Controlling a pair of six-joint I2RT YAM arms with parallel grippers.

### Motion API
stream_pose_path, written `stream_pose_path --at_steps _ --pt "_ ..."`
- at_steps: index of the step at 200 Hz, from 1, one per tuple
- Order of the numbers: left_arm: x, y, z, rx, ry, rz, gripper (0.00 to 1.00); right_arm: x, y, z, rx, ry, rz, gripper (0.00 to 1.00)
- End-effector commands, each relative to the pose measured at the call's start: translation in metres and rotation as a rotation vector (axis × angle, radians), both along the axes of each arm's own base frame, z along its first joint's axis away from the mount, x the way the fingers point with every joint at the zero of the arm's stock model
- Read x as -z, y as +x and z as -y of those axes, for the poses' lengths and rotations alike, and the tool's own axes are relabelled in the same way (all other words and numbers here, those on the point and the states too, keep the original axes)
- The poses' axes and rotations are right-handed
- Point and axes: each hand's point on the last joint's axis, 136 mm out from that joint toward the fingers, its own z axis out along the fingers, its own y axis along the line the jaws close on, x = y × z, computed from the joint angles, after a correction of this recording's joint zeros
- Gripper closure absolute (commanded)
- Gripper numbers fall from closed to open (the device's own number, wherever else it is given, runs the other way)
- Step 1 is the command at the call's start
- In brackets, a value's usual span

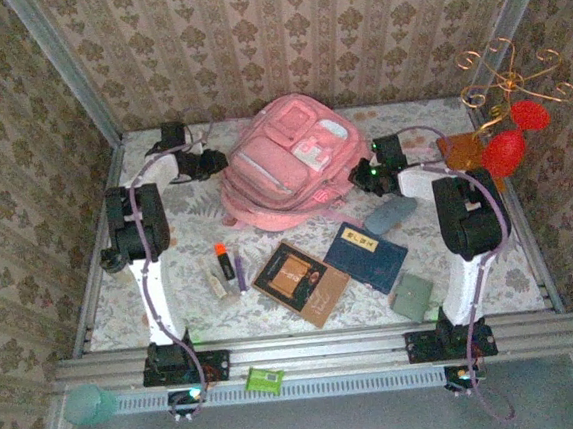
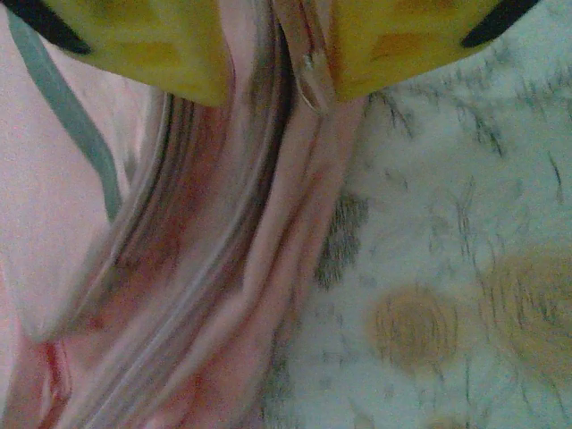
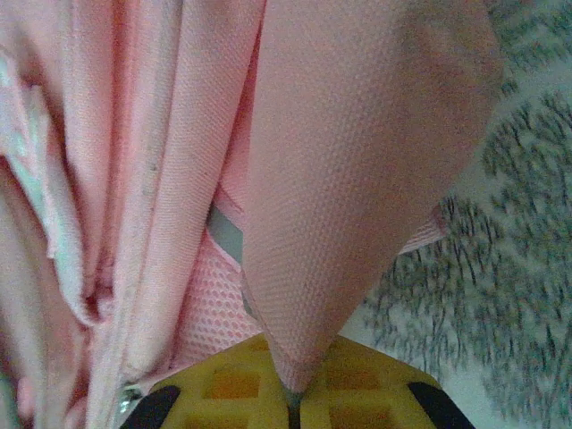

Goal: Pack books, pencil case, and school supplies into a backpack

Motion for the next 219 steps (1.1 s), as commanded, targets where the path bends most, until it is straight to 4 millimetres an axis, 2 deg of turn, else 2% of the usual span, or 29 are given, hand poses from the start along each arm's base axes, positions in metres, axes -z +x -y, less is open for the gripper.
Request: stream_pose_path --at_steps 1,17,28,34,55,71,87,105,130,155,163,192,219 --pt "-0.033 0.028 -0.013 -0.061 0.046 0.092 0.56 -0.044 0.009 -0.011 0.086 0.123 0.139 0.96" --pt "-0.05 0.033 -0.041 -0.153 0.118 0.124 0.44 -0.052 0.006 -0.017 0.132 0.157 0.167 0.97" --pt "-0.064 0.033 -0.064 -0.223 0.155 0.15 0.28 -0.057 0.005 -0.02 0.158 0.164 0.186 0.98" --pt "-0.069 0.032 -0.076 -0.262 0.168 0.154 0.23 -0.059 0.004 -0.022 0.17 0.168 0.195 0.98" --pt "-0.089 0.015 -0.1 -0.333 0.159 0.16 0.17 -0.065 0.001 -0.032 0.199 0.206 0.218 1.0" --pt "-0.104 -0.01 -0.096 -0.342 0.173 0.186 0.16 -0.068 -0.003 -0.042 0.209 0.236 0.227 1.0" --pt "-0.115 -0.045 -0.074 -0.313 0.177 0.217 0.18 -0.075 -0.004 -0.051 0.209 0.264 0.245 1.0" --pt "-0.122 -0.089 -0.035 -0.225 0.154 0.255 0.25 -0.086 -0.007 -0.058 0.198 0.284 0.261 1.0" --pt "-0.133 -0.157 0.03 -0.049 0.093 0.294 0.4 -0.103 -0.011 -0.065 0.175 0.29 0.288 1.0" --pt "-0.129 -0.213 0.1 0.133 0.02 0.332 0.53 -0.114 -0.014 -0.073 0.154 0.284 0.312 1.0" --pt "-0.124 -0.223 0.118 0.179 -0.002 0.339 0.57 -0.117 -0.014 -0.076 0.147 0.292 0.317 1.0" --pt "-0.096 -0.239 0.169 0.306 -0.018 0.359 0.66 -0.127 -0.016 -0.085 0.131 0.31 0.328 1.0" --pt "-0.08 -0.243 0.194 0.34 -0.018 0.418 0.68 -0.137 -0.02 -0.086 0.145 0.302 0.34 1.0"
